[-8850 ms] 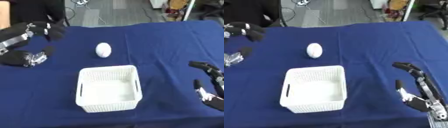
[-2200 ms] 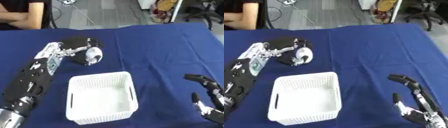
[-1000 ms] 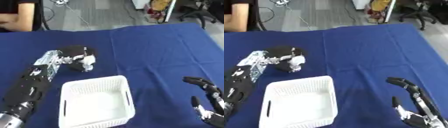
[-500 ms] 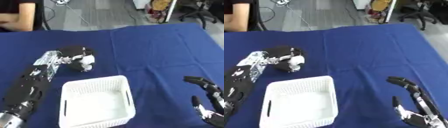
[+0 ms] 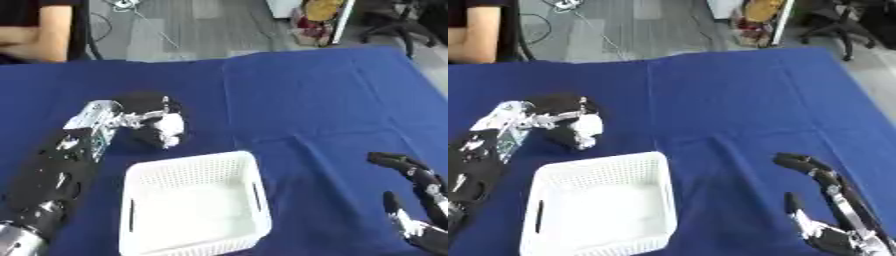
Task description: Pick up objects on the table and place them in the box.
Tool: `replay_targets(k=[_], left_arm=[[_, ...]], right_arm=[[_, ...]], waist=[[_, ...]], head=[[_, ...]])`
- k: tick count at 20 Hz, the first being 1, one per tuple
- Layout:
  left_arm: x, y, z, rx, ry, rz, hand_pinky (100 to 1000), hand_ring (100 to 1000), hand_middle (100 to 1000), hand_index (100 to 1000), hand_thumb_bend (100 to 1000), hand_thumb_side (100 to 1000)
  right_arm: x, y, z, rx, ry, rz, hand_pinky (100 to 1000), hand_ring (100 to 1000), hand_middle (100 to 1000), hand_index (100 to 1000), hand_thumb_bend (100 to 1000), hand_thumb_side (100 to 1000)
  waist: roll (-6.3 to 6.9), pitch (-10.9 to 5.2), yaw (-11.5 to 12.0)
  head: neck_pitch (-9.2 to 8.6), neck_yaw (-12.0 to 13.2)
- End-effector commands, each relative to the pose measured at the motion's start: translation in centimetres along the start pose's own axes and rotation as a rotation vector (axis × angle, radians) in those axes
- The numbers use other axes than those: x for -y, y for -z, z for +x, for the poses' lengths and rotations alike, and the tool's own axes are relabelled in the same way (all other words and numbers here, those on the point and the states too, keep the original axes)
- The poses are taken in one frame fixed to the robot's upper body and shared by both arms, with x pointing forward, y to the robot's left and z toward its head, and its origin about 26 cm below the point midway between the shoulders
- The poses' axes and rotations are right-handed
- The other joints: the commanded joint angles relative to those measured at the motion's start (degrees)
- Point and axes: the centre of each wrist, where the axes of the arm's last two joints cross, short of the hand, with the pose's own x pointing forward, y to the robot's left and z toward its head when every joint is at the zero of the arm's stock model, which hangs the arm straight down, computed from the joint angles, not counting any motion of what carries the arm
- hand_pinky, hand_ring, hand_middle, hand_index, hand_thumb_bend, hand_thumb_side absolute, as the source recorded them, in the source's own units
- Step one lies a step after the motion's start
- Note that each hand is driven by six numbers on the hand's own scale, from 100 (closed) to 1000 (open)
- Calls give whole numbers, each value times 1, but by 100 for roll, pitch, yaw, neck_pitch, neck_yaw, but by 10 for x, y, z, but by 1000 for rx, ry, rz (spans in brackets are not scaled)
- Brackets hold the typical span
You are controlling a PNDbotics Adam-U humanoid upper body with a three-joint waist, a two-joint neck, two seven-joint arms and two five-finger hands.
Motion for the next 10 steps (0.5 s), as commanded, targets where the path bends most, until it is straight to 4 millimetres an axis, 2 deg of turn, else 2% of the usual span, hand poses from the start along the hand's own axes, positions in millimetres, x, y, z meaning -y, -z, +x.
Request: replay_targets(k=[1, 4, 7, 10], left_arm=[[-7, -9, -8, -30, 39, -68, 198, 332, 549, 701, 336, 438], [-9, -8, -8, -37, 55, -102, 102, 258, 502, 646, 255, 317], [-9, -9, -8, -43, 52, -106, 100, 216, 480, 613, 171, 202], [-9, -9, -8, -49, 46, -100, 100, 187, 463, 587, 100, 131]], right_arm=[[9, 2, 3, 27, -37, 16, 886, 886, 789, 882, 100, 531], [9, 1, 3, 26, -38, 16, 886, 886, 789, 882, 100, 534], [9, 1, 3, 25, -38, 15, 886, 886, 789, 883, 100, 538], [10, 1, 3, 24, -39, 14, 886, 886, 789, 883, 100, 540]], waist=[[4, -75, 19], [8, -80, 24], [8, -81, 27], [10, -83, 31]], head=[[-4, -10], [0, -19], [8, -30], [10, -36]])
